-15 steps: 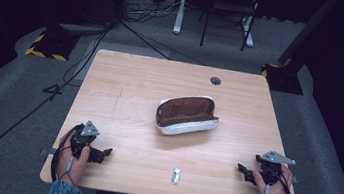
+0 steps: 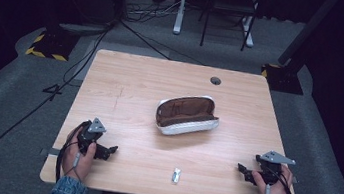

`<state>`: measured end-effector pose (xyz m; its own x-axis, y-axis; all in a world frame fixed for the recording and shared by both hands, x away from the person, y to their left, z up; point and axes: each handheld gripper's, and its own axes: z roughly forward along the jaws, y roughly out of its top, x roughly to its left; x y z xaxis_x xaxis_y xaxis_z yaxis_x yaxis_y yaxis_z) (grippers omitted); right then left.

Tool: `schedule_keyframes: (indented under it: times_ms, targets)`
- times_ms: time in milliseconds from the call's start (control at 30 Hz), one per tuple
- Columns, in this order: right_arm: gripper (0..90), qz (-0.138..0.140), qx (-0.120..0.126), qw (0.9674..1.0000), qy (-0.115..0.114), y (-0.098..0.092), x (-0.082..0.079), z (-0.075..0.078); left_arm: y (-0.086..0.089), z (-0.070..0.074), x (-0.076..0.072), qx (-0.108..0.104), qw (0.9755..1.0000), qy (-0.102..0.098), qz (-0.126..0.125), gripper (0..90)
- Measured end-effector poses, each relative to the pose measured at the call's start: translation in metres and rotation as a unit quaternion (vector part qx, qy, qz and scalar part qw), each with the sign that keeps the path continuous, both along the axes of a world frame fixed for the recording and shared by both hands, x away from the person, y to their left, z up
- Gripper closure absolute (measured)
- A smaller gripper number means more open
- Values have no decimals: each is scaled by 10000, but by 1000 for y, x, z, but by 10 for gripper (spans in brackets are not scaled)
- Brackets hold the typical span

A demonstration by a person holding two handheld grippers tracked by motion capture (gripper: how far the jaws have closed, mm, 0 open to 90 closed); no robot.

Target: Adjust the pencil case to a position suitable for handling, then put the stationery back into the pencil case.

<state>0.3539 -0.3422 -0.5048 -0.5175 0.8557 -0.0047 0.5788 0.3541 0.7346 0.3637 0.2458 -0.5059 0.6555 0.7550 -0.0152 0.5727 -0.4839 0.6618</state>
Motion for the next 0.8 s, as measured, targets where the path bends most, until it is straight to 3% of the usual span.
schedule_keyframes:
  times_ms: [800]
  targets:
    - [148,-13,-4,10000,4,0,0,0,0,0,0,48,10000,-63,-7,6]
